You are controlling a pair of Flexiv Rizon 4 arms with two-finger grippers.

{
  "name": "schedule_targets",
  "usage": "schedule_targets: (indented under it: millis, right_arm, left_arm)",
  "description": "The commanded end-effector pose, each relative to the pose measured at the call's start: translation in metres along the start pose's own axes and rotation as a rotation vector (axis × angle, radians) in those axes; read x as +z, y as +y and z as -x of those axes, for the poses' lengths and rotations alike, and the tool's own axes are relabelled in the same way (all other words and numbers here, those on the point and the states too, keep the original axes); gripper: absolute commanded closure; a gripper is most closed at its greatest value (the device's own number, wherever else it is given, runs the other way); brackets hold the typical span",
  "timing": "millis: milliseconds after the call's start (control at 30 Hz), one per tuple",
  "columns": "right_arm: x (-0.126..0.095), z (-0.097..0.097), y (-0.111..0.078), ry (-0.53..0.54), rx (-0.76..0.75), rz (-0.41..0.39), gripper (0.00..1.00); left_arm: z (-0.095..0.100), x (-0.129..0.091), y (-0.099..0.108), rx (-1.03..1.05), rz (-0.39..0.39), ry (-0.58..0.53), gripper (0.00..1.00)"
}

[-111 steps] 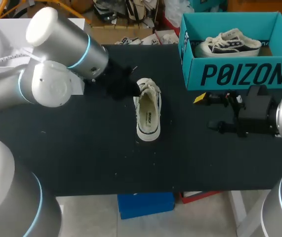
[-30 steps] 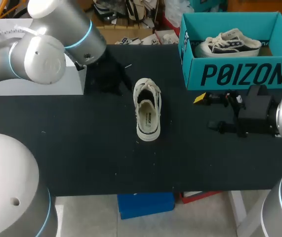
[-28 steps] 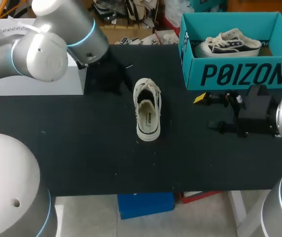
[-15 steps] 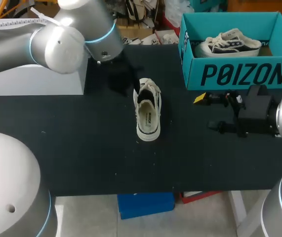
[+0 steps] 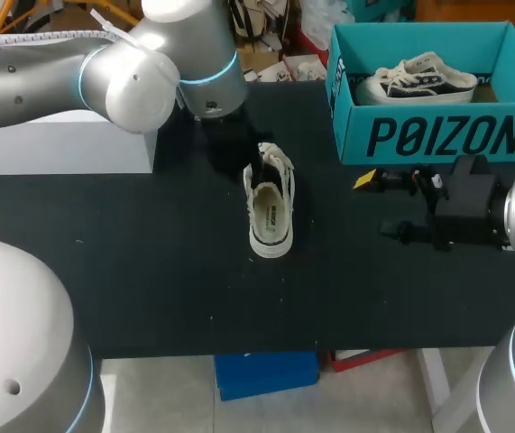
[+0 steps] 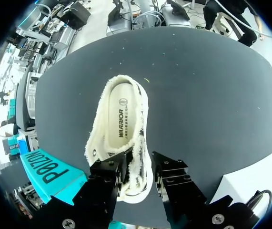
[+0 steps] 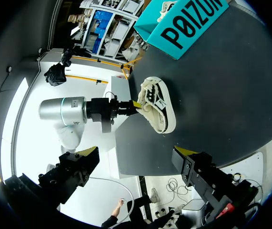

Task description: Take the shoe out of the shoebox, open the shoe tongue, remove and reinsert the insole, then place the shoe into the shoebox

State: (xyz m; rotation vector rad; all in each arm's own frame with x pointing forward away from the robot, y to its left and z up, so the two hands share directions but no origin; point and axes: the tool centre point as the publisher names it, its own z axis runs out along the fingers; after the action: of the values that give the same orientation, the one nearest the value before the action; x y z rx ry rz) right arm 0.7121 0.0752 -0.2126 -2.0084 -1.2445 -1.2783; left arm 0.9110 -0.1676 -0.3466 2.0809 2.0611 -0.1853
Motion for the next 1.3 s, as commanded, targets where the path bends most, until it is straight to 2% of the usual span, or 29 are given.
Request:
schedule_targets:
  millis: [33,267,533,800,967,1000,1067,1100,1300]
  right_arm:
    - [-0.001,0.0,0.0,-0.002,0.0,-0.001,0.0]
    - [-0.001,0.0,0.0,-0.002,0.0,-0.001,0.0]
    - [-0.001,0.0,0.0,-0.002,0.0,-0.001,0.0]
    - [-0.001,0.0,0.0,-0.002,0.0,-0.001,0.0]
    - [-0.001,0.0,0.0,-0.002,0.0,-0.001,0.0]
    - [-0.001,0.0,0.0,-0.002,0.0,-0.001,0.0]
    - [-0.001,0.0,0.0,-0.002,0.0,-0.001,0.0]
    - [-0.001,0.0,0.0,-0.002,0.0,-0.001,0.0]
    - [-0.001,0.0,0.0,-0.002,0.0,-0.001,0.0]
  left_arm:
    - [-0.001,0.006,-0.003,0.008,0.0,0.013,0.69]
    - [-0.01,0.017,-0.007,-0.001,-0.024,0.035,0.67]
    - [-0.015,0.037,0.001,-0.009,-0.035,0.048,0.67]
    - [-0.008,0.048,0.002,0.008,-0.028,0.058,0.67]
    - [-0.009,0.056,0.004,0.021,-0.027,0.078,0.7]
    - [-0.01,0.057,0.005,0.022,-0.027,0.081,0.73]
    - [-0.01,0.057,0.006,0.025,-0.02,0.086,0.95]
    - [-0.01,0.057,0.006,0.034,-0.011,0.095,1.0]
    - [-0.013,0.06,0.007,0.04,0.011,0.1,1.0]
